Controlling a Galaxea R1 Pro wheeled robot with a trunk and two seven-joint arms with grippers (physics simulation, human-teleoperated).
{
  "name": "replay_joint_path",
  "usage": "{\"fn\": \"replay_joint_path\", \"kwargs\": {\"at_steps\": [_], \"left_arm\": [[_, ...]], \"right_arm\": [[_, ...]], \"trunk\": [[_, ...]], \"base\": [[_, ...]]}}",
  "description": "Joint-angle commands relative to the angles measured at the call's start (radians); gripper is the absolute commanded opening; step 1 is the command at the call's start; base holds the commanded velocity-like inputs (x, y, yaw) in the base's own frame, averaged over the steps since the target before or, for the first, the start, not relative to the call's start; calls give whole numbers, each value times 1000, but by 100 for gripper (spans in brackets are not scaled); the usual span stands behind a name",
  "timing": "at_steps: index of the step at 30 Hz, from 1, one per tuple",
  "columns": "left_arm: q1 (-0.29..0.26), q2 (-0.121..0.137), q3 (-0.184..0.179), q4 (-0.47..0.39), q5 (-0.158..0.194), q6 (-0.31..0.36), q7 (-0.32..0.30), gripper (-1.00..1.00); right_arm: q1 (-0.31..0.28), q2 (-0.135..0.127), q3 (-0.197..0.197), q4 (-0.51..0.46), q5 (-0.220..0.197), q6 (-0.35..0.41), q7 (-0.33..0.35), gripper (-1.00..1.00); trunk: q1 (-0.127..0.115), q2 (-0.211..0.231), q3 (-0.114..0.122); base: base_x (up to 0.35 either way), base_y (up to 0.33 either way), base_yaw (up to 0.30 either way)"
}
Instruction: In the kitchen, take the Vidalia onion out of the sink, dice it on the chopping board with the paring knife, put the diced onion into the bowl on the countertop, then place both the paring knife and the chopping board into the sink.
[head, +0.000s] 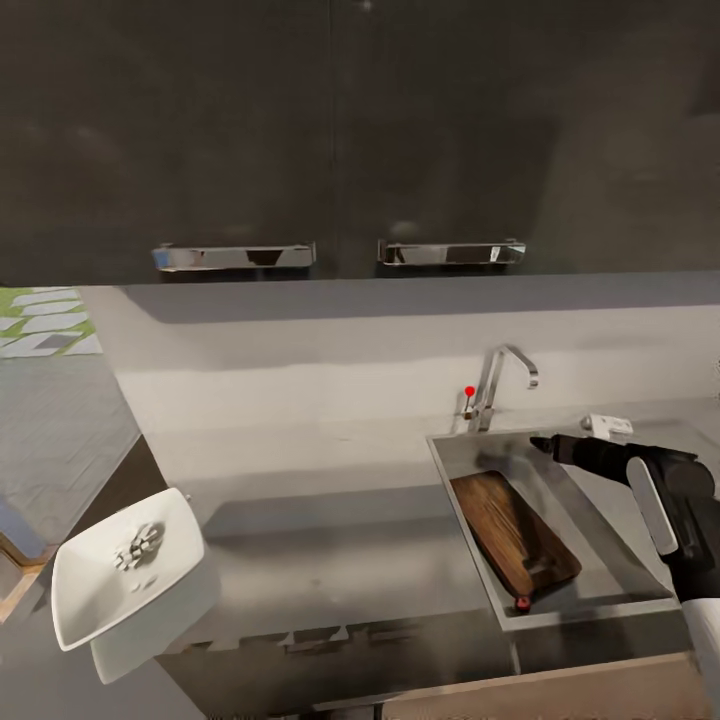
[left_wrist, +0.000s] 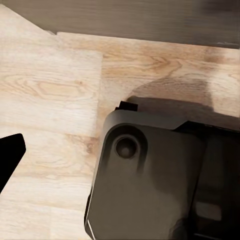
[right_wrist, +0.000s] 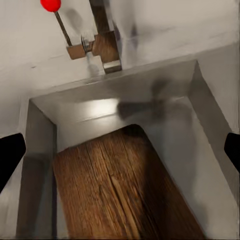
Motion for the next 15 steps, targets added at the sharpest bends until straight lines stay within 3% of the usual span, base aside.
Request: {"fn": "replay_joint_path", "kwargs": {"at_steps": [1, 4, 7, 15], "left_arm": [[-2, -1, -8, 4, 6, -7, 2, 100], [-2, 0, -8, 4, 6, -8, 2, 100], [-2, 0, -8, 4, 6, -8, 2, 100], [-2, 0, -8, 4, 6, -8, 2, 100]], "right_arm": [[-1, -2, -2, -1, 31, 4, 36, 100], [-1, -4, -1, -1, 69, 4, 146, 100], [-1, -5, -1, -1, 80, 4, 197, 100], [-1, -4, 0, -1, 96, 4, 224, 100]], "trunk": [[0, -2, -2], [0, -2, -2], [0, -2, -2], [0, -2, -2]], "base": [[-139, 0, 0], [-253, 0, 0], [-313, 0, 0], [-335, 0, 0]]}}
